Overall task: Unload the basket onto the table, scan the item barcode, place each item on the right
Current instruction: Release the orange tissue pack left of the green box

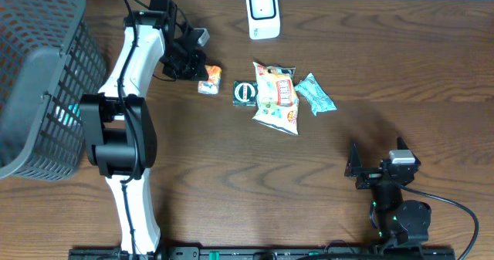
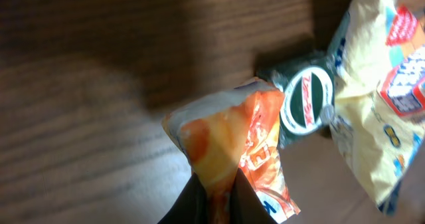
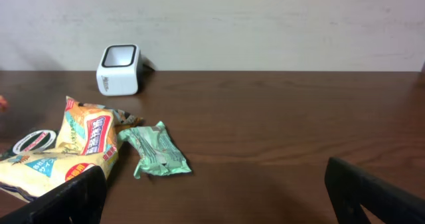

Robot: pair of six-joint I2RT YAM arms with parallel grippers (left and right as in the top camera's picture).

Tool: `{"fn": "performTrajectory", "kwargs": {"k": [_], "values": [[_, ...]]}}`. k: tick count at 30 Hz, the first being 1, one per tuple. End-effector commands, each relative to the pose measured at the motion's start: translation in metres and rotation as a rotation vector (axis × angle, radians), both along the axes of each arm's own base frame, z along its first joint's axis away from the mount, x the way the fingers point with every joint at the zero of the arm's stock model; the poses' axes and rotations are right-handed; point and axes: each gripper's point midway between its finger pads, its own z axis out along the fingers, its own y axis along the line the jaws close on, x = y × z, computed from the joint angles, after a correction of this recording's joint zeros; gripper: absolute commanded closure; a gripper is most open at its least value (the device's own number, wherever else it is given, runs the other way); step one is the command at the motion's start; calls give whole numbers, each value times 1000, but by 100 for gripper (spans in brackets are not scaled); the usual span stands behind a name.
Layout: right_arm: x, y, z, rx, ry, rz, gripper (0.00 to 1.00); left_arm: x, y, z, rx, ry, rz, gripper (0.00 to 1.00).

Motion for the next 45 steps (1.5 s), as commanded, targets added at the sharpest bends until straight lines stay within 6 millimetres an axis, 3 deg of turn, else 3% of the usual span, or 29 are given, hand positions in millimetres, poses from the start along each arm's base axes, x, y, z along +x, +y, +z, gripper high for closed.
{"fn": "performTrajectory", "kwargs": {"k": [1, 6, 14, 24, 34, 38, 41, 45], "values": [[0, -1, 0, 3, 0, -4, 1, 8, -1, -11, 6, -18, -17, 93], [0, -1, 0, 3, 0, -4, 1, 15, -4, -24, 6, -25, -22, 92], [0, -1, 0, 3, 0, -4, 1, 9, -9, -48, 5, 63, 41, 92], [0, -1, 0, 3, 0, -4, 1, -1, -32, -54, 10, 79, -9, 92], [0, -1, 0, 3, 0, -4, 1, -12, -38, -69, 64, 102, -18, 87], [0, -1, 0, 3, 0, -4, 1, -12, -38, -68, 64, 101, -16, 73], [0, -1, 0, 3, 0, -4, 1, -10, -36, -60, 62, 87, -11, 50], [0, -1, 0, 3, 0, -4, 1, -2, -34, -30, 54, 39, -2, 42]]}}
